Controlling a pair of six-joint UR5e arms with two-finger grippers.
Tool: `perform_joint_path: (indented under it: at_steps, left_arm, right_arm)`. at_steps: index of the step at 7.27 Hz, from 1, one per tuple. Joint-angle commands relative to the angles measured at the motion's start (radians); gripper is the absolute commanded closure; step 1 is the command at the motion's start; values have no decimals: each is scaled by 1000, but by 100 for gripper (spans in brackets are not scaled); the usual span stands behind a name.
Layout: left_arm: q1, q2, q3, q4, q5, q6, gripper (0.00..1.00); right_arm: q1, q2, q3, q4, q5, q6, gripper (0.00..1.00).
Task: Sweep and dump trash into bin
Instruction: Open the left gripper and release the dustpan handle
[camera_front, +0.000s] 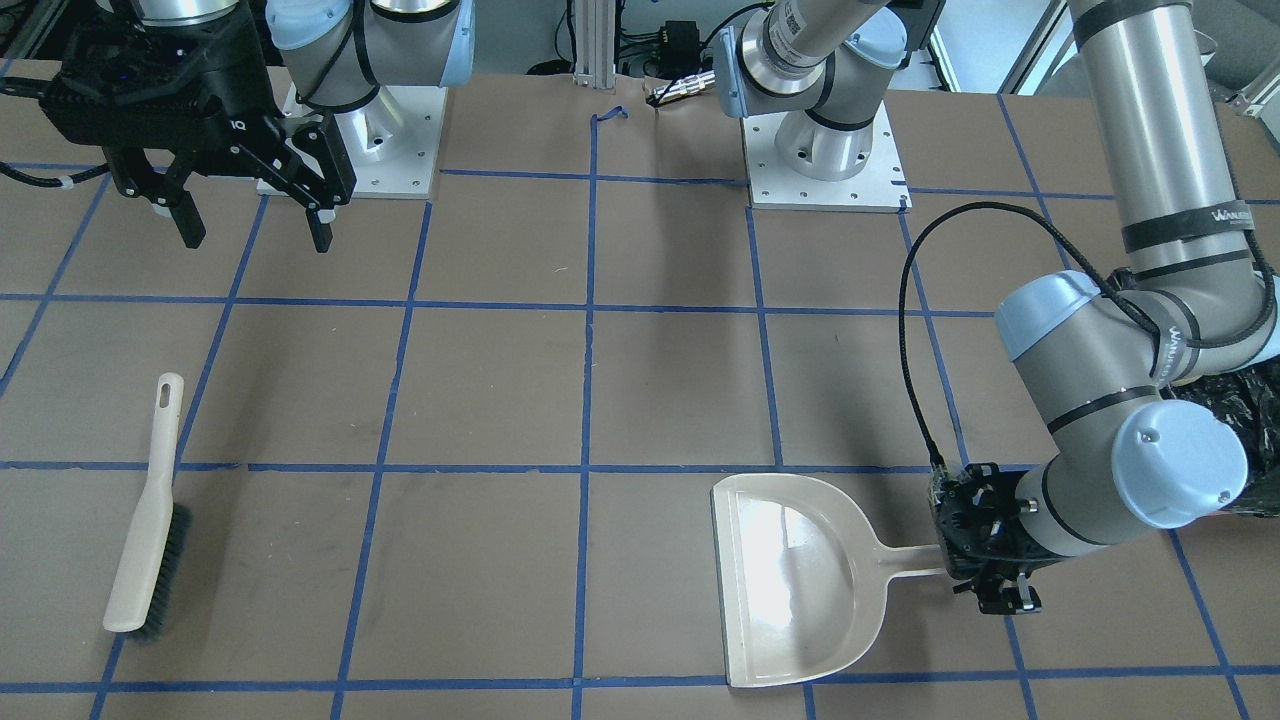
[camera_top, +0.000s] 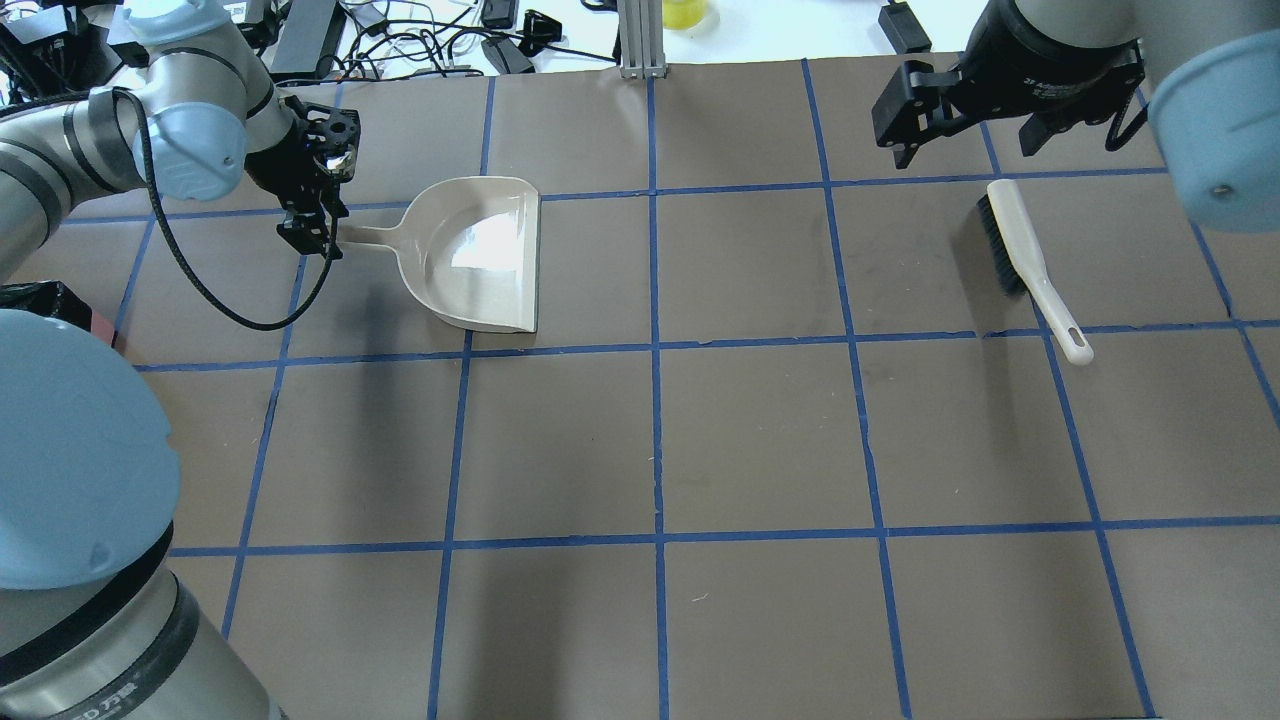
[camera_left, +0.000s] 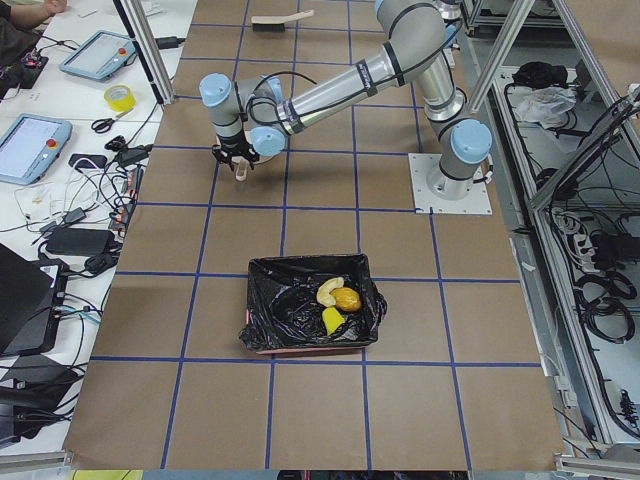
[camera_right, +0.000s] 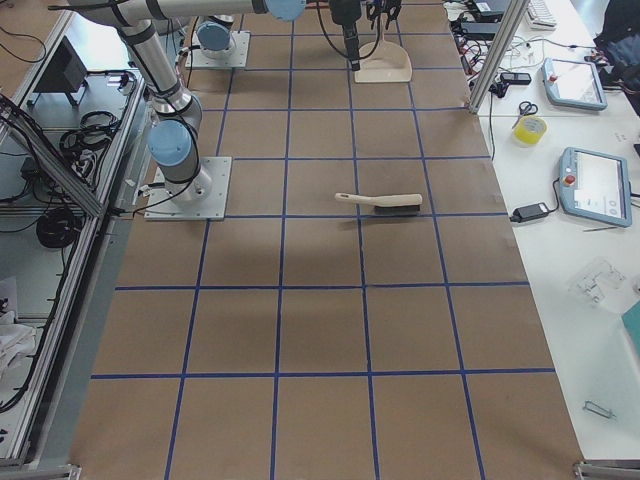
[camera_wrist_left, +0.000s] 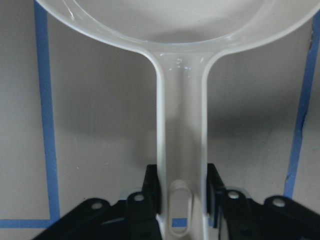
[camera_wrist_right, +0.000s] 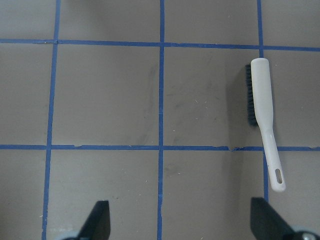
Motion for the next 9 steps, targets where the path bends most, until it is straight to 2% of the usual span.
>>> perform_joint_path:
  at_steps: [1, 3, 5, 7, 8, 9]
  left_arm:
    - [-49, 86, 39, -108, -2, -42, 27]
    - [-147, 170, 106, -283, 1, -278, 26]
    - [-205, 277, 91, -383, 3, -500, 26]
    - [-206, 389, 84, -550, 4, -709, 24]
    - [-203, 426, 82, -619, 1, -849, 15]
    - [-196, 451, 70, -626, -2, -1032, 5]
  right_arm:
    - [0, -4, 2, 4, 0, -1, 0]
    - [0, -4, 2, 5, 0, -1, 0]
    - [0, -2, 2, 4, 0, -1, 0]
    - [0, -2, 2, 4, 0, -1, 0]
    - [0, -1, 2, 4, 0, -1, 0]
    - [0, -2, 2, 5, 0, -1, 0]
